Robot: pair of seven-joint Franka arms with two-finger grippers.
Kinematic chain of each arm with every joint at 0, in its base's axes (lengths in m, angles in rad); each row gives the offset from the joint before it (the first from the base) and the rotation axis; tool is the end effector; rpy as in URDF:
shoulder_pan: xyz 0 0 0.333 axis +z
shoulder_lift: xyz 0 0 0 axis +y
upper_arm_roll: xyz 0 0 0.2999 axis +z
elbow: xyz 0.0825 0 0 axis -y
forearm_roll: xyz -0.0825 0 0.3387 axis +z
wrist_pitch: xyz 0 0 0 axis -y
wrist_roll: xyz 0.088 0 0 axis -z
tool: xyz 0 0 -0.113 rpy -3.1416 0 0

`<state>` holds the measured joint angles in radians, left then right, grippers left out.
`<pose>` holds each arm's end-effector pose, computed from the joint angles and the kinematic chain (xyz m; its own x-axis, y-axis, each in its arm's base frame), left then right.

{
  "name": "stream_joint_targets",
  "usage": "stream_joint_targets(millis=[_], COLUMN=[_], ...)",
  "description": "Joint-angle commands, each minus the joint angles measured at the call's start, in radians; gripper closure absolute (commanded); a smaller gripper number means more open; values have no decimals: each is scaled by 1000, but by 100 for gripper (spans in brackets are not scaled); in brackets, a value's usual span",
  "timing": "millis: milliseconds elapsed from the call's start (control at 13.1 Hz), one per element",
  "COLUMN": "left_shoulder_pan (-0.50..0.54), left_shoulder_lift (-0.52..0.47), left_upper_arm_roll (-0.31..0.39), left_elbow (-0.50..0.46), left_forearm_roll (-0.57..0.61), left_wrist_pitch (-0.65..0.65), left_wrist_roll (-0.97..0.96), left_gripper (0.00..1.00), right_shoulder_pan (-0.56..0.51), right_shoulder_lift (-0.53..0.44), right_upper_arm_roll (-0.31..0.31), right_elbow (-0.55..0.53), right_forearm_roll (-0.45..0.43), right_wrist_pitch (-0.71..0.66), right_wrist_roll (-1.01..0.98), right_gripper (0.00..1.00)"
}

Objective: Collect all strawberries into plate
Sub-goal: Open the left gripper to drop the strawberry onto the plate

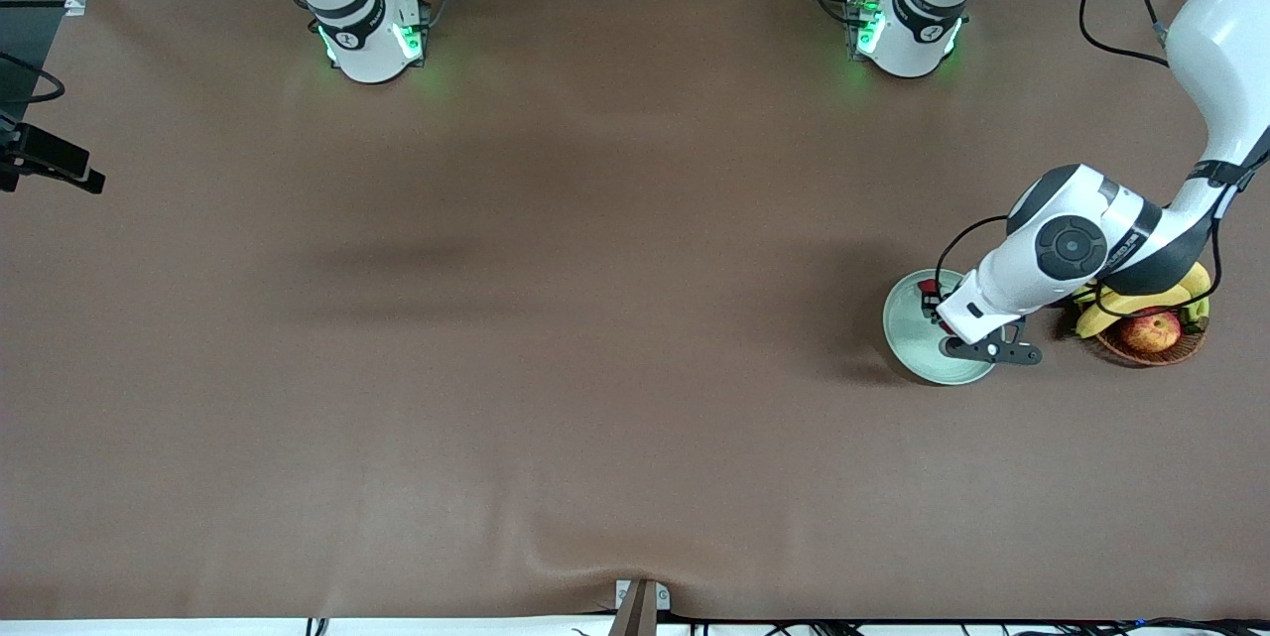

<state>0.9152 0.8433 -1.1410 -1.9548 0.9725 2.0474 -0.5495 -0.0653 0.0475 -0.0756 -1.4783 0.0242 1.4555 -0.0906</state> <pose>0.5552 -0.0424 0.2454 0.9870 -0.1483 -0.0617 -0.1527 -0.9855 -0.0738 0.5066 -0.0678 0.6075 0.9966 -0.0474 -0.0679 -0.0493 -0.9984 -0.0268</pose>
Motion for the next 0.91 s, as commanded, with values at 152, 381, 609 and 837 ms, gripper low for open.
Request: stream_joint_targets(millis=[152,381,609,837], left_shoulder_pan=[-6,2,-1,1], left_shoulder_lift=[-33,-35,-35,-36], left_upper_arm_roll=[-44,-204,-340,-457], left_elbow=[46,192,333,425], left_forearm_roll=[-21,-90,-92,-92], left_wrist_pitch=[-33,-285,-447,-581], left_wrist_roll=[-4,-7,0,5], left_gripper=[0,0,0,0], right_shoulder_pan=[1,1,2,2], right_shoulder_lift=[2,2,2,2], right_upper_arm_roll=[-1,-1,-1,-1], right_elbow=[7,7,7,7], right_forearm_roll=[2,2,2,2], right_wrist_pitch=[-4,-4,-3,-3], right_wrist_roll=[-4,-4,-4,-4], right_gripper=[0,0,0,0])
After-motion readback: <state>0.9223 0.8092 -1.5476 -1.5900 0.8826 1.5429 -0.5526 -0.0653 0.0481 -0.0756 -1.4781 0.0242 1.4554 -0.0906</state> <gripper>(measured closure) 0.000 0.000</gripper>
